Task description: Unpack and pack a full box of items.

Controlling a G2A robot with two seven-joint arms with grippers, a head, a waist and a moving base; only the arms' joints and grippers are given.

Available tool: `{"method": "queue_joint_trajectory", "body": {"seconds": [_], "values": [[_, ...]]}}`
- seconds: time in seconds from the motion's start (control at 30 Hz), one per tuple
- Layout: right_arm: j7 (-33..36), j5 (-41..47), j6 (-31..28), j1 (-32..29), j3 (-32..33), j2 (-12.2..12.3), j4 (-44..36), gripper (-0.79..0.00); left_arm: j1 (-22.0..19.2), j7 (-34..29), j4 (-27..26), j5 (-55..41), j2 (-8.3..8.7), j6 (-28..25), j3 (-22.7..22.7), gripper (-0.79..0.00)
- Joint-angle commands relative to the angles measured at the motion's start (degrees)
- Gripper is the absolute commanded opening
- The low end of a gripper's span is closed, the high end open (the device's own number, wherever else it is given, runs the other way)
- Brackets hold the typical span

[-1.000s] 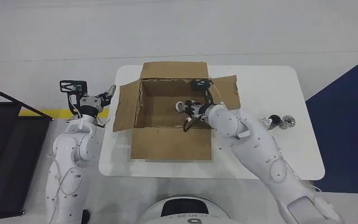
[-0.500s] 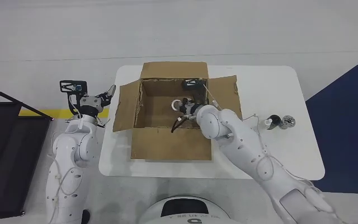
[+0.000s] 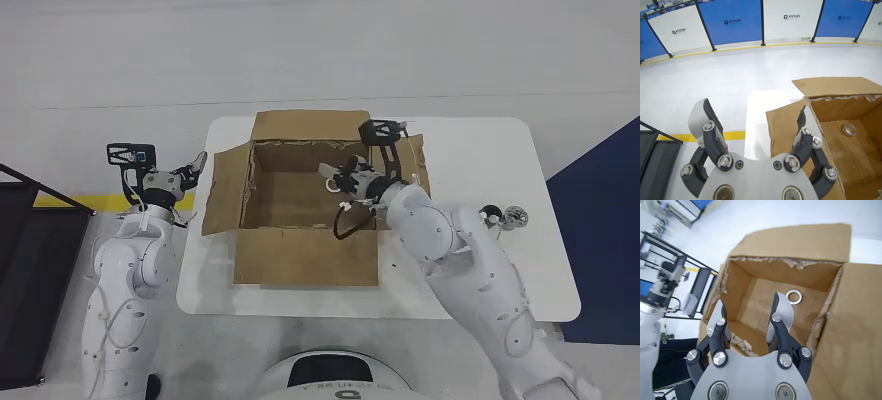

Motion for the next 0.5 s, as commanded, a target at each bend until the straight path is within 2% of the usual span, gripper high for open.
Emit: {"method": "queue_joint_trajectory", "body": {"seconds": [0.0, 0.1, 0.17, 0.23, 0.37, 0.47], "values": [[-0.7, 2.4, -1.8, -6.0, 8.9, 0.9, -6.6, -0.268, 0.0, 0.0, 0.0, 0.0, 0.0, 0.0, 0.0, 0.0], [-2.9, 6.2, -3.8, -13.4, 19.5, 1.6, -11.0, -0.228, 0.0, 0.0, 0.0, 0.0, 0.0, 0.0, 0.0, 0.0], [-4.4, 8.9, -4.8, -17.5, 25.9, 1.9, -11.6, -0.197, 0.0, 0.0, 0.0, 0.0, 0.0, 0.0, 0.0, 0.0], [-5.7, 11.1, -5.6, -20.8, 31.3, 2.0, -10.8, -0.2, 0.0, 0.0, 0.0, 0.0, 0.0, 0.0, 0.0, 0.0], [-5.9, 14.4, -6.2, -24.5, 38.7, 2.1, -7.1, -0.225, 0.0, 0.0, 0.0, 0.0, 0.0, 0.0, 0.0, 0.0], [-5.6, 14.9, -6.2, -26.2, 42.0, 2.3, -4.4, -0.194, 0.0, 0.0, 0.0, 0.0, 0.0, 0.0, 0.0, 0.0]]}}
